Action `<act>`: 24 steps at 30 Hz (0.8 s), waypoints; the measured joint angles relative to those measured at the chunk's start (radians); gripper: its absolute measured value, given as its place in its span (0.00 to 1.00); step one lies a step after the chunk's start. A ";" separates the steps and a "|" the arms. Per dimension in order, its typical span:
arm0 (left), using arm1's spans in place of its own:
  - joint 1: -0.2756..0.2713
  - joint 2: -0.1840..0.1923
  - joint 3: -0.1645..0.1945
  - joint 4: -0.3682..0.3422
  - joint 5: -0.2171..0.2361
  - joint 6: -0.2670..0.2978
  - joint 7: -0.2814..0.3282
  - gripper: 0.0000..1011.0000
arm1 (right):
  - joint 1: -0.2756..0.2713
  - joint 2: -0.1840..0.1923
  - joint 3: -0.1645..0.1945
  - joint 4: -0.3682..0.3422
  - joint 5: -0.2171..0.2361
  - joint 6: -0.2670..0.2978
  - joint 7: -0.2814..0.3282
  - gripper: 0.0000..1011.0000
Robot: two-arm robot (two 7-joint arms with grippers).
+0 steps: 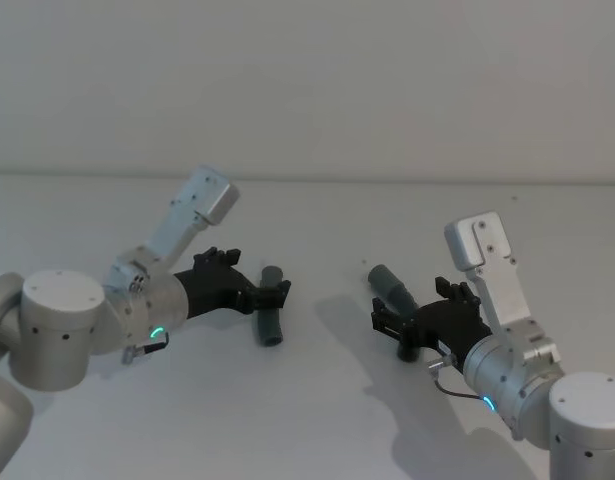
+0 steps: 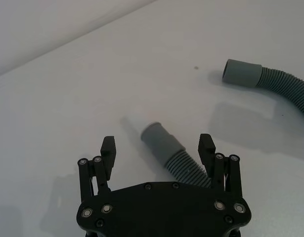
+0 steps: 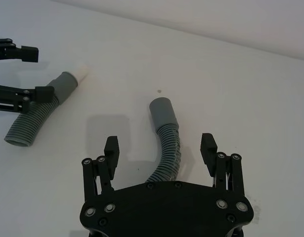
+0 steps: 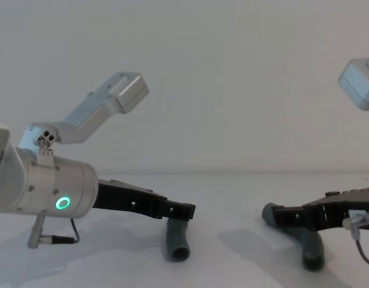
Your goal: Use both hands to pick up one end of the pipe from the table, align the ends, and insert them.
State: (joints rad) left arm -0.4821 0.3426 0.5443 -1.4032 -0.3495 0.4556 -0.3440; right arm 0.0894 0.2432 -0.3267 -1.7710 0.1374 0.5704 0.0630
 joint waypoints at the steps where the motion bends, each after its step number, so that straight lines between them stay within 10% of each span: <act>1: 0.000 0.000 0.000 0.000 0.000 0.000 0.000 0.99 | 0.000 -0.001 0.001 0.001 0.000 -0.001 0.000 0.99; 24: -0.033 -0.025 0.030 0.011 0.046 0.031 -0.020 0.99 | 0.002 -0.025 0.010 0.040 -0.011 -0.014 0.011 0.99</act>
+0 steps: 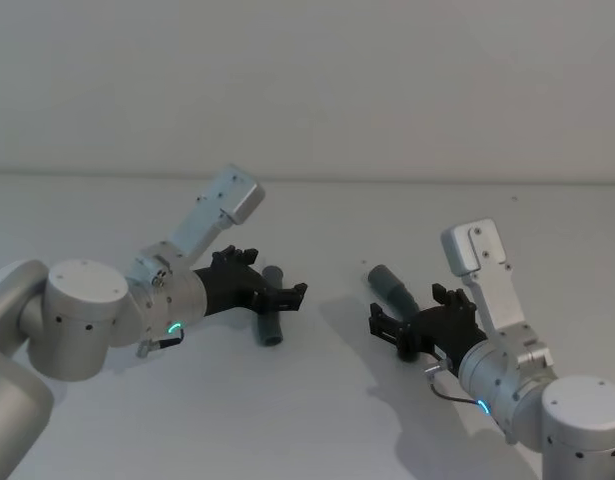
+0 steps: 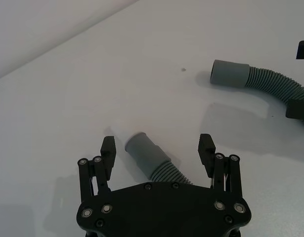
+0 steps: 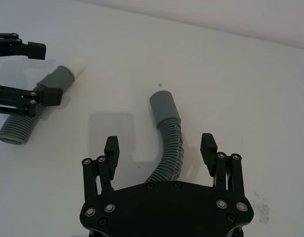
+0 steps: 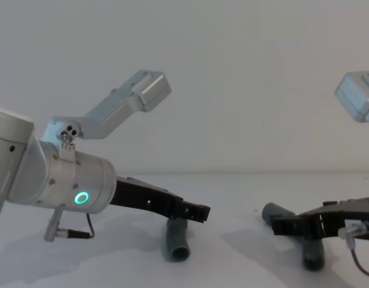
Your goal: Use both hands to pick up one end of the pipe from the table, align the ends, and insert them.
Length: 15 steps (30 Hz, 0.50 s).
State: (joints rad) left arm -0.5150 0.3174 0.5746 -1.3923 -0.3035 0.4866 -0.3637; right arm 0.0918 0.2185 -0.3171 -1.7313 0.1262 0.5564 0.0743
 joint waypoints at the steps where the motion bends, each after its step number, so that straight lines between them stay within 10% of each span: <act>1: 0.000 0.000 0.000 0.000 0.001 0.001 0.000 0.99 | 0.000 -0.002 0.002 0.004 -0.001 -0.001 0.000 0.99; 15: 0.018 -0.009 -0.014 -0.010 0.010 0.017 0.018 0.99 | 0.004 -0.011 0.014 0.033 -0.005 -0.003 0.006 0.99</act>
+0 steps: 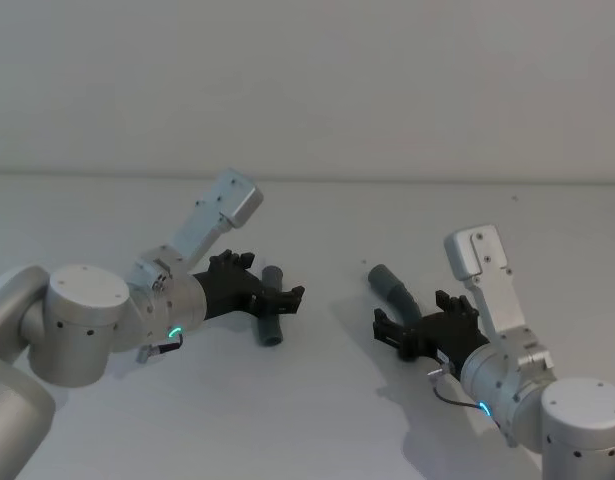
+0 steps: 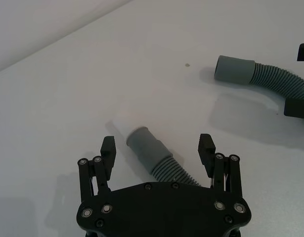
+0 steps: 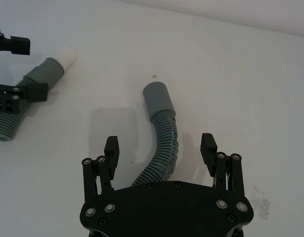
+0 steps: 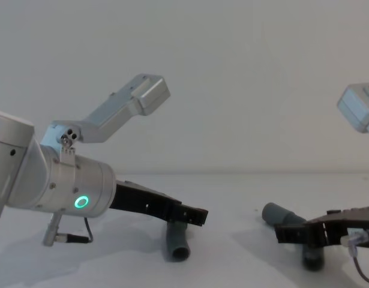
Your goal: Use both hands to pick up one end of the pipe from the table, align the ends, and insert them.
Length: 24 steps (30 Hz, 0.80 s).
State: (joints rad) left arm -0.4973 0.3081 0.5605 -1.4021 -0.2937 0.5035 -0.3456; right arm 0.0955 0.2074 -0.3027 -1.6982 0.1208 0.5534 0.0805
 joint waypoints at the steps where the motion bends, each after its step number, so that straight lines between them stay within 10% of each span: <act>1: 0.003 -0.001 -0.003 -0.001 0.001 0.001 0.002 0.99 | 0.001 -0.001 0.002 0.003 0.000 0.002 0.002 0.99; 24: 0.009 -0.011 -0.013 0.000 0.020 0.025 0.006 0.99 | 0.008 -0.014 0.022 0.036 -0.003 0.029 0.021 0.99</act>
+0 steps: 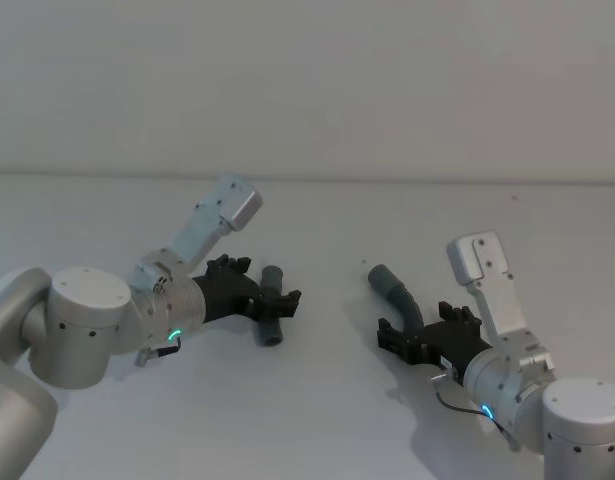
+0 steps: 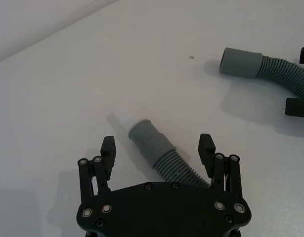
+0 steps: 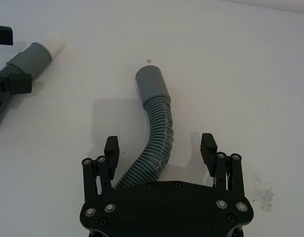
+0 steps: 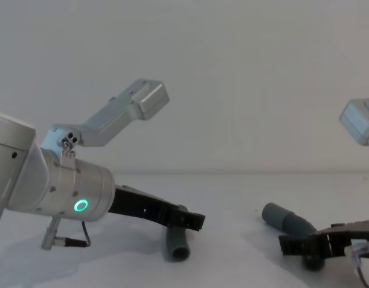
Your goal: Use both hands to pick up one end of the pipe from the table, align the ends, and insert them.
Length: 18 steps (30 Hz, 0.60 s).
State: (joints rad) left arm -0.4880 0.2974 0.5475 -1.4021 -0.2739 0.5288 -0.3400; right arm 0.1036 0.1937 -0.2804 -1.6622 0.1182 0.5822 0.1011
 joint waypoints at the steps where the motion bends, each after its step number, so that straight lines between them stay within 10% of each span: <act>1: 0.000 0.000 -0.001 0.000 0.000 0.001 -0.001 0.99 | 0.000 0.000 0.000 0.000 0.000 0.000 0.001 0.99; 18: 0.001 -0.006 -0.011 0.009 -0.006 0.038 -0.034 0.99 | 0.000 -0.010 0.013 0.001 -0.006 -0.006 0.013 0.99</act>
State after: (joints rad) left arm -0.4867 0.2917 0.5361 -1.3926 -0.2802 0.5673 -0.3735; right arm 0.1034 0.1834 -0.2677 -1.6616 0.1118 0.5763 0.1138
